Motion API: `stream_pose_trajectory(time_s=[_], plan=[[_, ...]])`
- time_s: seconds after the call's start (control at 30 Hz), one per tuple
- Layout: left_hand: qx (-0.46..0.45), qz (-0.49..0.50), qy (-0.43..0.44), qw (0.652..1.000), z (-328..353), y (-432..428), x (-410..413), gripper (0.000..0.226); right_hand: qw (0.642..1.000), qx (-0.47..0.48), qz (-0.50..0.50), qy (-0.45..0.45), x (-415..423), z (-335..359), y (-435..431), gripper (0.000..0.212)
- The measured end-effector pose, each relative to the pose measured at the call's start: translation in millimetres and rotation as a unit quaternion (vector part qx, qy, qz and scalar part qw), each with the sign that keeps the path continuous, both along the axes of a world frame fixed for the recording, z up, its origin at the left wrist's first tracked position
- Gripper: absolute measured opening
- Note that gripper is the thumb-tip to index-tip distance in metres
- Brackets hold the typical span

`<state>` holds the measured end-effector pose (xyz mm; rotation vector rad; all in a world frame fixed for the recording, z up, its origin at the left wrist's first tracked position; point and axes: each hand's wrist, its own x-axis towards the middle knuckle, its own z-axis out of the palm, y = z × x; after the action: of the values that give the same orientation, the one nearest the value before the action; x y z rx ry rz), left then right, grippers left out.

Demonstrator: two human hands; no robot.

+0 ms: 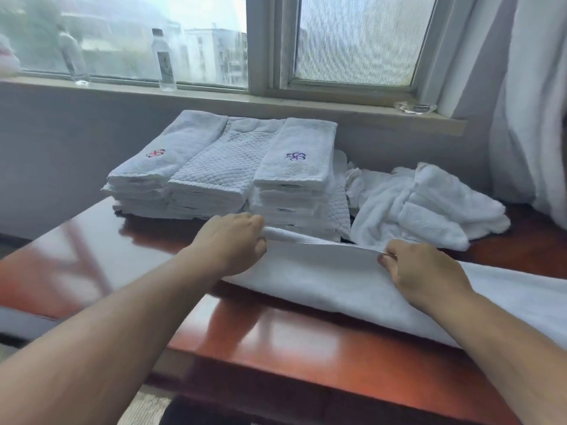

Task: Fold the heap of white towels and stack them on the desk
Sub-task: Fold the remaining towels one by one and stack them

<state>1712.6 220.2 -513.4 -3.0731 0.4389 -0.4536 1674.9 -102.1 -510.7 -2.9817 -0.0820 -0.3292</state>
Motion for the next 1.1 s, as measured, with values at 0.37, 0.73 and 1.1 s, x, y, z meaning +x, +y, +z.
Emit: stream_pose_trajectory(time_s=[0.37,0.73,1.1], plan=[[-0.076,-0.034,-0.121,0.989,-12,-35,-8,0.026,0.992,0.105,0.042,0.056,48,-28,-11,0.019],[-0.136,-0.191,0.101,0.967,-34,-143,-9,0.042,0.982,0.0,-0.031,-0.184,-19,-48,-63,0.034],[-0.098,-0.335,0.061,0.935,-27,-335,-18,0.028,0.941,-0.083,-0.306,-0.12,-137,-38,-224,0.04]])
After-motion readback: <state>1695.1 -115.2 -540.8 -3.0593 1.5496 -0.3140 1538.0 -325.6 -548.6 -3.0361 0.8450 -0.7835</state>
